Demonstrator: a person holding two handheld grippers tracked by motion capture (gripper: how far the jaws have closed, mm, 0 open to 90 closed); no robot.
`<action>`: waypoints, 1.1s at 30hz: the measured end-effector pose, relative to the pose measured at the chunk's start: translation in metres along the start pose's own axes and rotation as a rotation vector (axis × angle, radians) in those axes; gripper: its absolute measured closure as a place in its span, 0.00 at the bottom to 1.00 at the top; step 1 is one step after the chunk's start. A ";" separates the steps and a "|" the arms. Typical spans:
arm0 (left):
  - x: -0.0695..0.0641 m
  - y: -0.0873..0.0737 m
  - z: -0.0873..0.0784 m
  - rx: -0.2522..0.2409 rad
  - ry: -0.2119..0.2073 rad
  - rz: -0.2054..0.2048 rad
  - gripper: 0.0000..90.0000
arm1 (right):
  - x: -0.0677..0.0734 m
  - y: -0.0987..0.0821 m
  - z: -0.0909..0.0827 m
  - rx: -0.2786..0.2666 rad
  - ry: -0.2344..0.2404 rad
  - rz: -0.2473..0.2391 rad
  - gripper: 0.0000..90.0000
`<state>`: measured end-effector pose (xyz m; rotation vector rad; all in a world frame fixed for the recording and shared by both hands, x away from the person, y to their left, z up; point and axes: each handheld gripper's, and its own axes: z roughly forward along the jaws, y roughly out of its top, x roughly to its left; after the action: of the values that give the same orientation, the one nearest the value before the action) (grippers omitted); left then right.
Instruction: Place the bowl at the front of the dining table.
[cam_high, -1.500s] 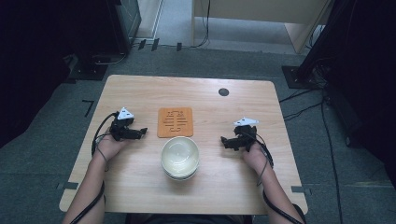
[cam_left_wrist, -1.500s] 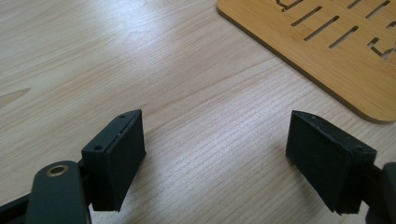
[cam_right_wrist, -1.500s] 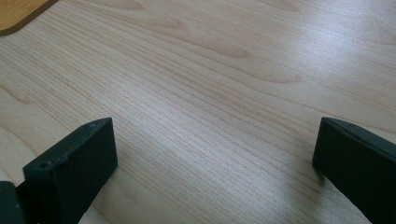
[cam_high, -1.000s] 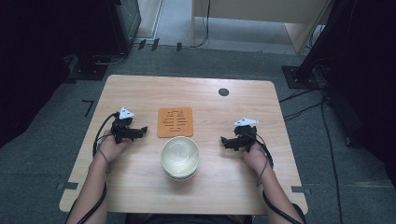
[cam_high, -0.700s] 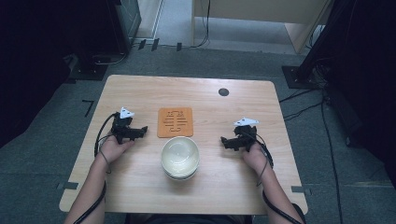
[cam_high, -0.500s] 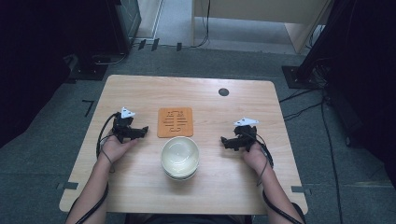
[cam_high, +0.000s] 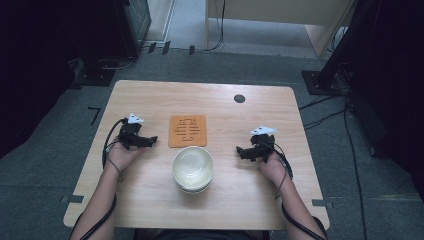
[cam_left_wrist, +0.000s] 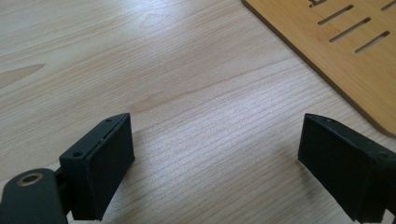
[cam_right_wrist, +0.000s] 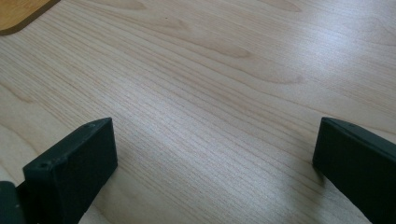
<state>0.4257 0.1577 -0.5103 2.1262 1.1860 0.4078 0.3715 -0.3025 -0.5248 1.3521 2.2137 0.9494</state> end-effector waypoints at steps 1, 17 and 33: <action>0.001 0.001 -0.001 0.000 -0.008 -0.010 0.11 | 0.000 0.000 0.000 0.000 0.001 0.000 0.00; -0.007 0.017 -0.005 0.013 -0.083 0.012 0.14 | 0.000 0.000 0.000 0.000 0.001 -0.001 0.00; -0.021 0.028 -0.007 0.066 -0.136 0.047 0.14 | 0.000 -0.001 0.000 -0.002 0.000 -0.005 0.00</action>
<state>0.4284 0.1327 -0.4858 2.2041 1.0874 0.2429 0.3706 -0.3026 -0.5250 1.3455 2.2145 0.9496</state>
